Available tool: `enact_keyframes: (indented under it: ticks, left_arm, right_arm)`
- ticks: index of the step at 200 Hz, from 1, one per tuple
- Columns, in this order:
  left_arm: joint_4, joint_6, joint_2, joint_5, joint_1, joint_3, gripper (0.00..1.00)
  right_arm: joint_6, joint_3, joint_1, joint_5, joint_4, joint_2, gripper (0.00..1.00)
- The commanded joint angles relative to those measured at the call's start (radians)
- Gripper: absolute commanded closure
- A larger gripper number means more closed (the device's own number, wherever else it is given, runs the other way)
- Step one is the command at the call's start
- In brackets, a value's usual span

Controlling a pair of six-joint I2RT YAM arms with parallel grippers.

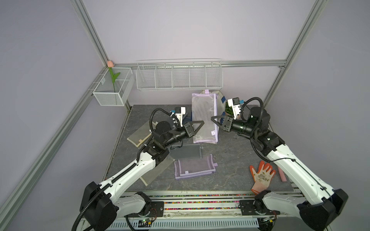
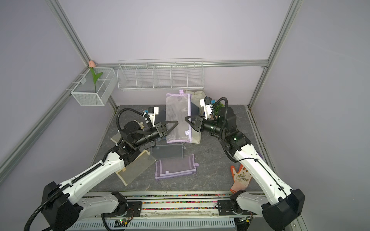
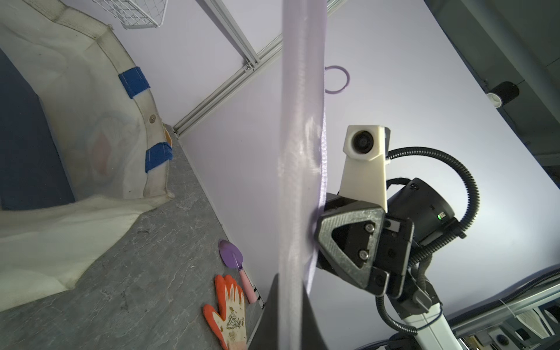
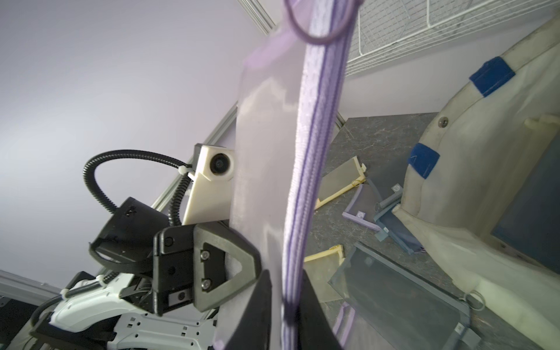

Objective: Put the pencil pouch into the canvas bag
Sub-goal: Place the pencil pouch in the canvas bag.

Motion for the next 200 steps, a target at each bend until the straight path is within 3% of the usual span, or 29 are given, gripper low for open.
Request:
enact_keyframes:
  ticks: [1,18,38,48,159,173,200]
  left_arm:
    - [-0.151,0.055,0.001,-0.039,0.022,0.1,1.0]
    - [-0.377,0.11,0.043,-0.058,0.054,0.229,1.0]
    - [-0.627,0.181,0.147,-0.063,0.074,0.429,1.0]
    - [-0.733,0.204,0.217,-0.053,0.081,0.536,1.0]
    - [-1.213,0.316,1.077,0.081,0.094,1.626,1.0]
    - [-1.215,0.295,1.145,0.096,0.103,1.69,1.0]
    - [-1.158,0.279,1.19,0.114,0.12,1.688,1.0]
  right_arm:
    - [-0.069,0.056,-0.007,0.099,-0.19,0.003,0.56]
    - [-0.132,0.1,-0.007,0.184,-0.346,-0.001,0.24]
    - [-0.184,0.119,-0.007,0.288,-0.471,-0.03,0.0]
    - [-0.199,0.115,-0.009,0.331,-0.507,-0.053,0.11]
    - [-0.221,0.057,-0.037,0.477,-0.616,-0.255,0.11]
    - [-0.219,0.049,-0.037,0.489,-0.634,-0.276,0.11]
    - [-0.219,0.038,-0.042,0.509,-0.66,-0.317,0.11]
